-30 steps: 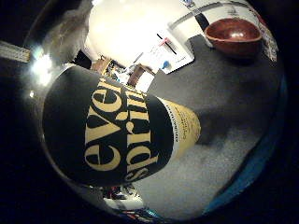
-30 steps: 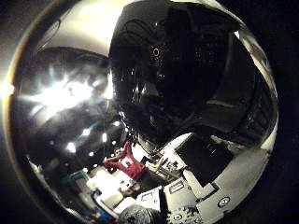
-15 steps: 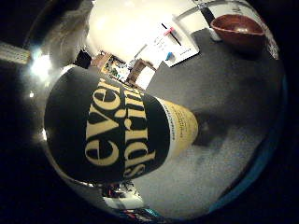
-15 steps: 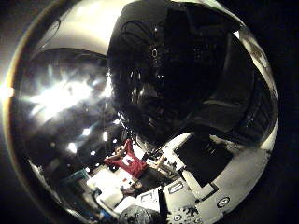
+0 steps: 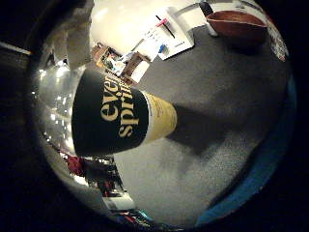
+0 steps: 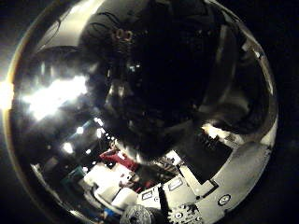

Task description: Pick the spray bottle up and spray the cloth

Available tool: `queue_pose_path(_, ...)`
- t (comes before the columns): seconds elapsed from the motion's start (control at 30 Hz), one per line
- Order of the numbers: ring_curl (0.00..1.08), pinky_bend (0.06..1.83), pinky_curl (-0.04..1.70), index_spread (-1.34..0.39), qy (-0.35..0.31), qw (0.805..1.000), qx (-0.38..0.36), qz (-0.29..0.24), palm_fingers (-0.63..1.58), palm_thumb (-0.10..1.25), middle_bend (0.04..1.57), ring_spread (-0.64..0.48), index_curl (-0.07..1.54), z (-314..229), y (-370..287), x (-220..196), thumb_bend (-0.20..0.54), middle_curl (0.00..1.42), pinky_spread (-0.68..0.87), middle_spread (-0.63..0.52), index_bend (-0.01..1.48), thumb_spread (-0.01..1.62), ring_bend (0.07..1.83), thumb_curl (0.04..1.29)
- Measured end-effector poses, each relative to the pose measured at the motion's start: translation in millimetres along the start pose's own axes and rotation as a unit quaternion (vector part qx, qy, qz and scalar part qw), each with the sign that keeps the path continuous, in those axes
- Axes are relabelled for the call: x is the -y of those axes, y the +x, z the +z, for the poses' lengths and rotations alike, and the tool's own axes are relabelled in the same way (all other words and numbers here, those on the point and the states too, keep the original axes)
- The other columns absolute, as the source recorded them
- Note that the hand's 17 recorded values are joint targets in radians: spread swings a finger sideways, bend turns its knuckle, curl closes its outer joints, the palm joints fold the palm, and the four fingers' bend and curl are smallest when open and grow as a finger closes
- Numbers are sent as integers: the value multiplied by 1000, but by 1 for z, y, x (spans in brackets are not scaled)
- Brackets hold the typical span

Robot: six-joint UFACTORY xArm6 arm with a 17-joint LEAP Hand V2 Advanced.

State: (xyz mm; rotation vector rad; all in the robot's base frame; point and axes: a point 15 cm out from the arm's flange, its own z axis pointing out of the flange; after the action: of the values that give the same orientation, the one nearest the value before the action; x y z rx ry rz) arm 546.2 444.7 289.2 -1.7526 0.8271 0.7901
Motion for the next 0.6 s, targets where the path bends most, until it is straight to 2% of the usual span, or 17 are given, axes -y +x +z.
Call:
queue_pose_path(0.07, 740, 1015, 928, -383, -11, 1000, -11, -1, 246, 873, 487, -229, 804, -4, 5, -4, -24, 836, -423, -197, 163, 785, 1100, 742)
queue_pose_path(0.1, 708, 928, 913, -392, -18, 1000, -15, -3, 55, 855, 421, -194, 767, -6, 7, -7, -26, 788, -357, -159, 185, 836, 1005, 727)
queue_pose_path(0.17, 597, 827, 854, -399, -28, 999, -24, -10, -42, 823, 324, -87, 656, -11, 9, -9, -26, 673, -154, -49, 179, 924, 804, 687)
queue_pose_path(0.23, 508, 721, 782, -390, -41, 998, -35, -17, -93, 793, 257, 26, 570, -15, 12, -13, -31, 590, 69, 46, 156, 967, 658, 647)
queue_pose_path(0.33, 414, 600, 661, -381, -55, 997, -50, -25, -85, 758, 179, 138, 456, -21, 16, -17, -29, 494, 284, 133, 142, 1015, 509, 590)
queue_pose_path(0.43, 356, 543, 567, -381, -58, 996, -56, -27, -74, 728, 165, 182, 375, -30, 20, -18, -27, 414, 381, 169, 140, 1035, 421, 543)
queue_pose_path(0.6, 311, 497, 474, -380, -59, 996, -52, -31, -58, 715, 174, 200, 297, -39, 12, -15, -24, 346, 416, 183, 139, 1050, 350, 486)
